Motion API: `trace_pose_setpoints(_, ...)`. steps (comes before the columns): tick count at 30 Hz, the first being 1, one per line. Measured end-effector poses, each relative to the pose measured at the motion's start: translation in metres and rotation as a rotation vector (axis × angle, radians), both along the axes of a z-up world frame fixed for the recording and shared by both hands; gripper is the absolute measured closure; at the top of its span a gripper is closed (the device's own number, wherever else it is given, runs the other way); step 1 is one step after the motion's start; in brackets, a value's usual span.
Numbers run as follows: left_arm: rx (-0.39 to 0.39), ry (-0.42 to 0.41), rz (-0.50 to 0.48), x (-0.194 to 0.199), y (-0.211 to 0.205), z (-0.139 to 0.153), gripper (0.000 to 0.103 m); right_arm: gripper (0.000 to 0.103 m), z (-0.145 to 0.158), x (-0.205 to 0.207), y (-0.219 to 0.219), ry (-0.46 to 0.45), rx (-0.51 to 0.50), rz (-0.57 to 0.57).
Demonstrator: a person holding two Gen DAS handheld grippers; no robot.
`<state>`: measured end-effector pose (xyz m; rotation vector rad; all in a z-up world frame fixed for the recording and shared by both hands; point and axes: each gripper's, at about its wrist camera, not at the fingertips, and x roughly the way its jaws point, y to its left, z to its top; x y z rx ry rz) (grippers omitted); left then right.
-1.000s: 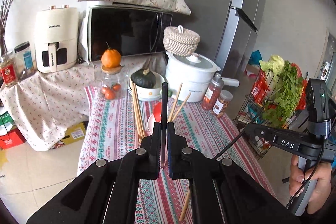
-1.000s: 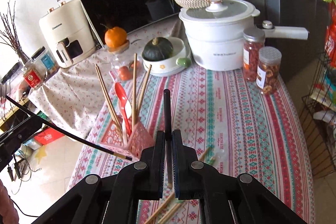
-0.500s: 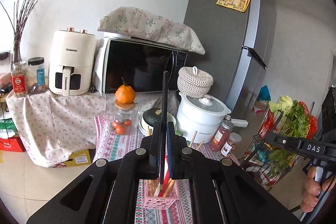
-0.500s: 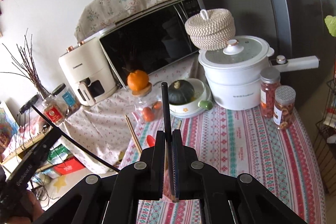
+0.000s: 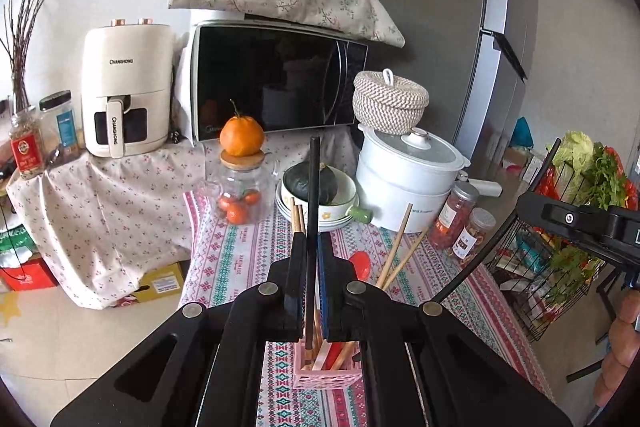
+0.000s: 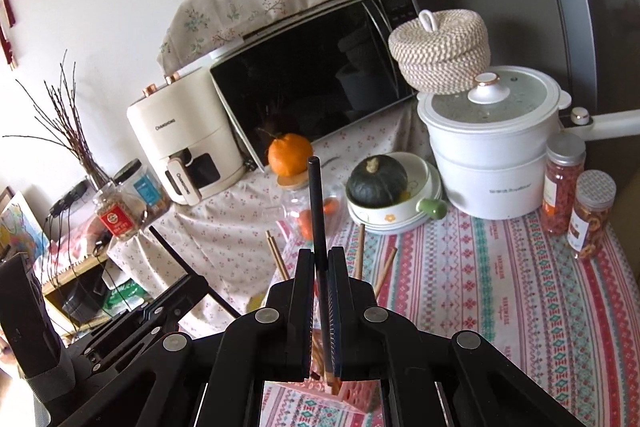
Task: Organize utensils
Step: 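Lower both black chopsticks into the pink basket and open both tools, then grasp the wrapped disposable chopsticks with the right tool while the left tool grasps a wooden chopstick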
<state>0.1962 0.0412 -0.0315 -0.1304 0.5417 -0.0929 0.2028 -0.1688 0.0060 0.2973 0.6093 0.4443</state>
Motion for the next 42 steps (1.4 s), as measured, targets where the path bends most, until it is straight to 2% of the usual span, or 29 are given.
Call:
trace_pose_setpoints(6, -0.011, 0.055, 0.001, 0.017, 0.001, -0.014, 0.098, 0.098, -0.024, 0.019, 0.009, 0.068, -0.023, 0.01)
trace_pose_setpoints(15, -0.04, 0.058, -0.021, 0.028, 0.001, -0.023, 0.097, 0.097, -0.046, 0.034, 0.016, 0.128, -0.021, 0.037)
trace_pose_setpoints(21, -0.054, 0.081, -0.039, 0.027, -0.002, -0.028, 0.096, 0.093, -0.049, 0.036, 0.011, 0.139, 0.022, 0.044)
trace_pose_setpoints(22, -0.051, 0.084, -0.038, 0.027, -0.002, -0.028, 0.095, 0.089, -0.049, 0.037, 0.009, 0.144, 0.026, 0.042)
trace_pose_setpoints(24, -0.05, 0.095, -0.041, 0.027, -0.003, -0.028, 0.09, 0.08, -0.047, 0.036, 0.005, 0.145, 0.039, 0.039)
trace_pose_setpoints(26, -0.059, 0.099, -0.037, 0.026, -0.002, -0.027, 0.074, 0.072, -0.045, 0.034, 0.002, 0.142, 0.055, 0.039)
trace_pose_setpoints(28, -0.071, 0.1, -0.035, 0.023, -0.001, -0.026, 0.065, 0.071, -0.042, 0.031, -0.002, 0.138, 0.063, 0.042)
trace_pose_setpoints(33, -0.071, 0.119, -0.046, 0.015, 0.0, -0.023, 0.061, 0.064, -0.034, 0.021, -0.015, 0.119, 0.072, 0.032)
trace_pose_setpoints(39, -0.059, 0.181, -0.07, 0.004, 0.001, -0.026, 0.046, 0.048, -0.035, 0.012, -0.032, 0.144, 0.072, 0.011)
trace_pose_setpoints(41, -0.058, 0.207, -0.075, -0.001, 0.001, -0.031, 0.033, 0.043, -0.039, 0.009, -0.035, 0.167, 0.047, 0.002)
trace_pose_setpoints(42, -0.052, 0.222, -0.076, -0.003, -0.001, -0.034, 0.03, 0.041, -0.043, 0.008, -0.037, 0.18, 0.031, -0.002)
